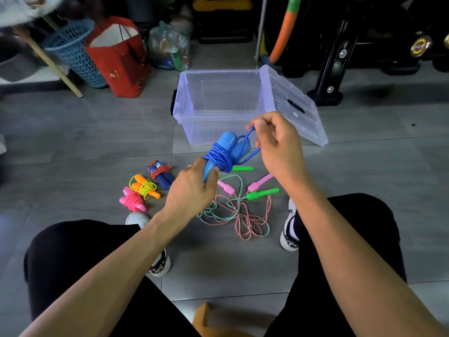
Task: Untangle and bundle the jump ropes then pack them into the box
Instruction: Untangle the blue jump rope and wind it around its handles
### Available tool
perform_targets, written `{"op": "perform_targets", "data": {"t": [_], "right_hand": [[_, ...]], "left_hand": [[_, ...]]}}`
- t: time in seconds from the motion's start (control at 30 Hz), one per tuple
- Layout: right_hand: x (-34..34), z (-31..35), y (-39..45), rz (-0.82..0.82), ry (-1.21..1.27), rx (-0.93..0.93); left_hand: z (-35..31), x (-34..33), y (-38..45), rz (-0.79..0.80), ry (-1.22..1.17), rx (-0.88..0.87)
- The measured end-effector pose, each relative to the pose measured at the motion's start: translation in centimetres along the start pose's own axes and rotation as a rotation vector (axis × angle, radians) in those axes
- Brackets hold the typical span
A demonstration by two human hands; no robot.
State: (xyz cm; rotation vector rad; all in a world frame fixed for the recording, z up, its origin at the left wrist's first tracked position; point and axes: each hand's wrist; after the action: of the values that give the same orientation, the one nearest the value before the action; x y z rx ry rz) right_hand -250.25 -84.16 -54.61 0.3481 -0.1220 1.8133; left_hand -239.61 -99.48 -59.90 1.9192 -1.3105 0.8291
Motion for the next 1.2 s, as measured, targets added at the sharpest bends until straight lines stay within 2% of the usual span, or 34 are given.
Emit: {"op": "perform_targets", "data": {"t": [0.13, 0.23, 0.33, 0.43, 0.7, 0.93, 1.0, 1.07, 1.13, 1.2], "right_hand": [[-0.1, 0.8, -0.2, 0.144, 0.423, -0.263], [0.3, 1.3, -0.1, 0.246, 0.671, -0.328], [0.6, 1.5, -0.5, 0.423, 0.798, -0.359], [0.4, 1.2, -0.8, 0.484, 0.719, -0.279], [-0.2, 0.2, -1.0, 0.181, 0.140, -0.062], [-0.5, -0.8, -0.6, 0.124, -0.094, 0.062], [-0.4, -0.9, -0.5, 0.155, -0.079, -0.007], [-0.5, -0.6, -0.6, 0.243, 0.075, -0.181], [-0.7, -0.3, -0.8, 0.301, 0.157, -0.342], [-0.8, 0.0, -0.8, 0.316, 0.136, -0.465]], "left_hand": [[0.0, -0.3, 0.2, 0.007, 0.003, 0.014], [-0.1, -0.6, 0.2, 0.022, -0.031, 0.030], [0.1, -0.5, 0.4, 0.020, -0.048, 0.060], [0.5, -0.3, 0.7, 0.014, -0.053, 0.071], [0.8, 0.0, 0.4, 0.046, -0.013, 0.039], [0.3, 0.2, 0.1, 0.043, 0.069, 0.032], [0.2, 0.2, 0.0, 0.025, 0.147, 0.030], [0.1, 0.3, 0.1, 0.003, 0.207, 0.045], [0.0, 0.3, 0.3, -0.011, 0.214, 0.056], [0.1, 0.3, 0.6, -0.022, 0.168, 0.074]]}}
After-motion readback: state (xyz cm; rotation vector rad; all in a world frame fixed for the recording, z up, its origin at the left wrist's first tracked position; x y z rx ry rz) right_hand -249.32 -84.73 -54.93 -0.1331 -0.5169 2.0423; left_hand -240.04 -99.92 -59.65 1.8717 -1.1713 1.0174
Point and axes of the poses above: each hand's wrist, its own y-axis towards the middle knuckle, its own x-axis out of the back of the hand, z = x × y, and after that the axes turned 5 degrees about -x, right-handed
